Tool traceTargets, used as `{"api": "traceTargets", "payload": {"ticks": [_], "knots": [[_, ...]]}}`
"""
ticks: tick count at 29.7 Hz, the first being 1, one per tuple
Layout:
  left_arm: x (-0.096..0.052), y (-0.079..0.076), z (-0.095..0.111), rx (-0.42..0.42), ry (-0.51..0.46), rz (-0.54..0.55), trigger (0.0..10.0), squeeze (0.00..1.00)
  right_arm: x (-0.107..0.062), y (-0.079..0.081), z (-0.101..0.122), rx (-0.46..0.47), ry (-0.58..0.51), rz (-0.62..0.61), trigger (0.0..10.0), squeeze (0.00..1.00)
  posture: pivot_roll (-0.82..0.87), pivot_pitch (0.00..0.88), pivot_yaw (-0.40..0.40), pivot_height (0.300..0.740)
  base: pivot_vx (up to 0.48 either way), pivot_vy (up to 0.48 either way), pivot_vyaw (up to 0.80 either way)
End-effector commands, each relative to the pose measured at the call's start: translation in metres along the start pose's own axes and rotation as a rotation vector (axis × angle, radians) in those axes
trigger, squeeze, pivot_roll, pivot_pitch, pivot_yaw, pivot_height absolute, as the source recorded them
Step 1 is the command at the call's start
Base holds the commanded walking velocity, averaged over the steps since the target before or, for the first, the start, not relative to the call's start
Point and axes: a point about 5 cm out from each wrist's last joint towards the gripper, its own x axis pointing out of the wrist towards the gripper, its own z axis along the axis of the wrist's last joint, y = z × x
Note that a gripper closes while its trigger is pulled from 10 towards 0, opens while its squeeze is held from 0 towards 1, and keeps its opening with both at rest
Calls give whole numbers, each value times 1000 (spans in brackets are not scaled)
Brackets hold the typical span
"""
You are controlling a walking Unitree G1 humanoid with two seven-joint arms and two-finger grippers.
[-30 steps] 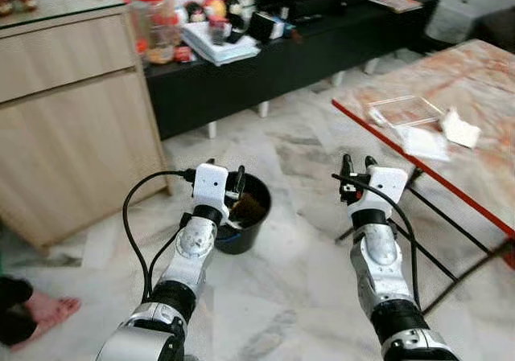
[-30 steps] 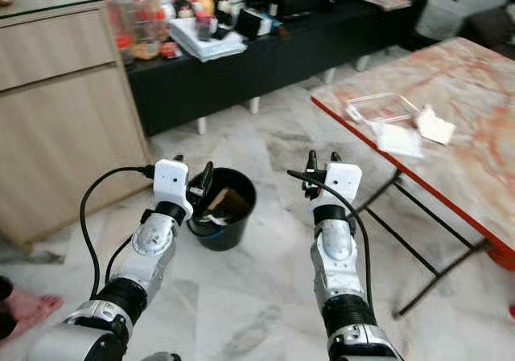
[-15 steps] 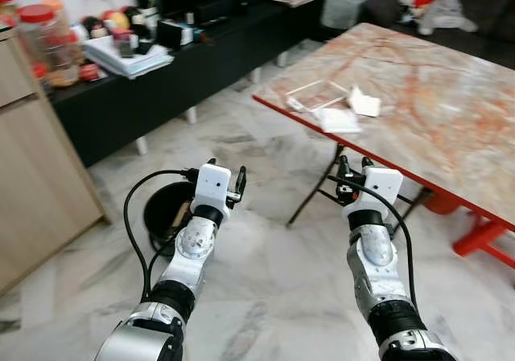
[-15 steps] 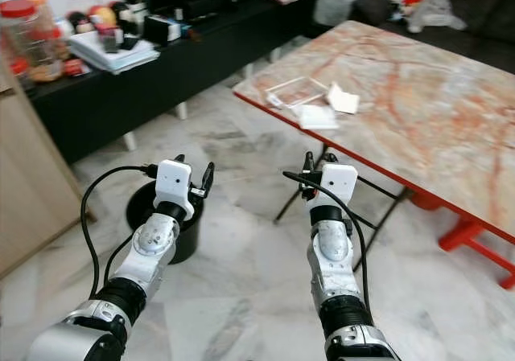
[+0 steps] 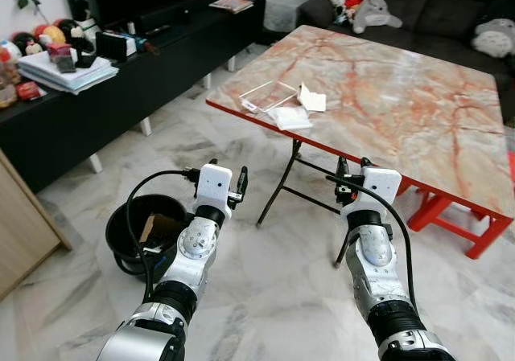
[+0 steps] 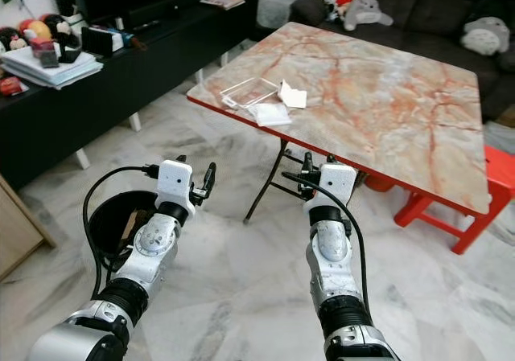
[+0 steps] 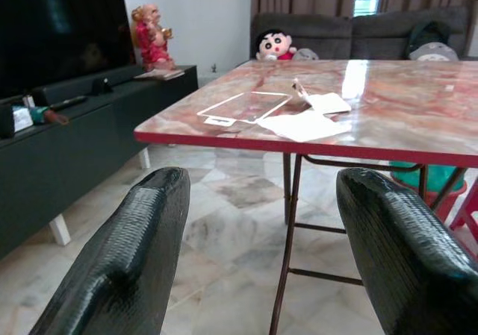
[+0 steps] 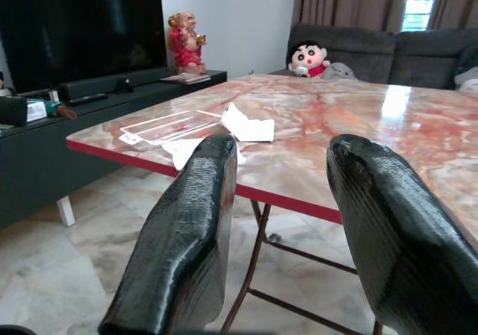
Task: Picking trash to rubbish bin
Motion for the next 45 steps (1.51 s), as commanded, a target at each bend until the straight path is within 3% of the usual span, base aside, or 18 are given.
{"api": "traceTargets", "payload": {"ticks": [1,12,27,45], "knots": [[3,-2,3,-1,-5,-3,10000,0,3,1,1,-6,7,2,10000,0,204,0,-105,740,0,0,-788],[4,-1,3,-7,5,6,10000,0,5,4,2,-6,8,19,10000,0,208,0,-113,740,0,0,-787],[8,-2,5,-50,7,19,10000,0,8,7,6,1,-8,44,10000,0,195,0,-111,740,0,0,0],[8,9,5,-52,10,70,10000,0,5,15,8,8,-26,84,10000,0,191,0,-105,740,0,0,0]]}}
